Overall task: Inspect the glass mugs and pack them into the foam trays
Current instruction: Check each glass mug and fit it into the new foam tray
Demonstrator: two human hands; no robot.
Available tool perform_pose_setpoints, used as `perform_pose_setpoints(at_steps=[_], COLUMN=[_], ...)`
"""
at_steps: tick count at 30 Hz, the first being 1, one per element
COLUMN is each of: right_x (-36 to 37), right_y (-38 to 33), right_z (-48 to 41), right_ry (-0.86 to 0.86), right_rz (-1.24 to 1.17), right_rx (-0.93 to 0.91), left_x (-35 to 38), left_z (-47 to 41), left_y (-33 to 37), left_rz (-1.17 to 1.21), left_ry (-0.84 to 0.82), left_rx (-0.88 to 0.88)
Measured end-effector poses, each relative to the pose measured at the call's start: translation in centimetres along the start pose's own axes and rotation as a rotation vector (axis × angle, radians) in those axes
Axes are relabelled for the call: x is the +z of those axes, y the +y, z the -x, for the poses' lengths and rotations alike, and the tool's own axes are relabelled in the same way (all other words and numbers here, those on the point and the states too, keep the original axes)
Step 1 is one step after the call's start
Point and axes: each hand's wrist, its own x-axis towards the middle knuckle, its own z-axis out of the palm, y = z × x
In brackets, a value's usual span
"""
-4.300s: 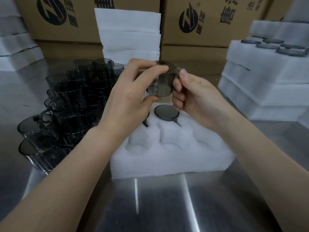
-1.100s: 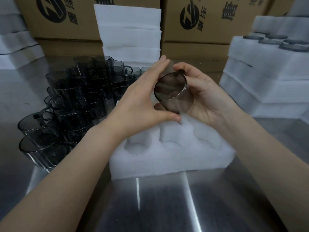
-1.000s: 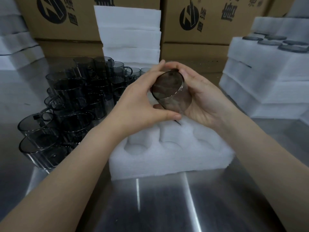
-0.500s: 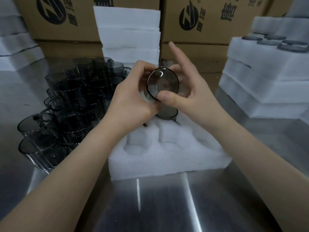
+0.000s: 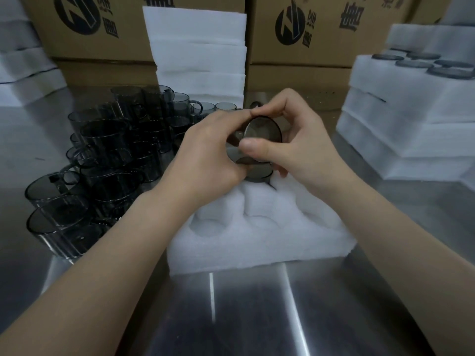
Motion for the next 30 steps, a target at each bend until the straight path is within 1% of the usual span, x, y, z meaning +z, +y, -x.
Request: perform_pose_setpoints(at_steps=[4,6,10,12,15,17,19,21,24,30], right_x=[0.2,0.2,-0.3,-0.7,-1.6,-2.3,-2.7,-2.9,-2.6,-0.9], right_y=[-0.1,-0.1,0.3,0.8,1.5,1.7,1.9,2.0,1.8,1.2], right_z=[0.0,0.0,0.0,-0.2,-0.5,-0.6,-0.6,-0.6,-0.7,-0.3], right_ry=[0.132,0.185,0.175,0.113,-0.096,-0.251,-0.353,-0.367,-0.288,0.032], right_rz=[0.016,-0.016,-0.080,-0.186,-0.465,-0.598,-0.646,-0.618,-0.461,-0.074], right_rx=[-0.010,0.002,0.051,0.137,0.262,0.285,0.279,0.275,0.249,0.143], left_x=[0.1,0.1,0.0,-0.1,-0.3,-0.5,-0.5,-0.5,-0.4,-0.1], left_z=[0.0,0.0,-0.1,0.0,0.2,0.2,0.3,0.3,0.3,0.2], left_y=[0.0,0.1,0.1,0.2,0.3,0.4,0.4,0.3,0.2,-0.2], left_rz=[-0.008,-0.014,0.025,0.057,0.113,0.156,0.176,0.172,0.151,0.061], left_ry=[-0.012,-0.031,-0.051,-0.041,-0.025,-0.006,0.005,0.005,-0.004,-0.058], left_rx=[0.059,0.074,0.062,0.045,0.008,-0.018,-0.038,-0.049,-0.037,0.035])
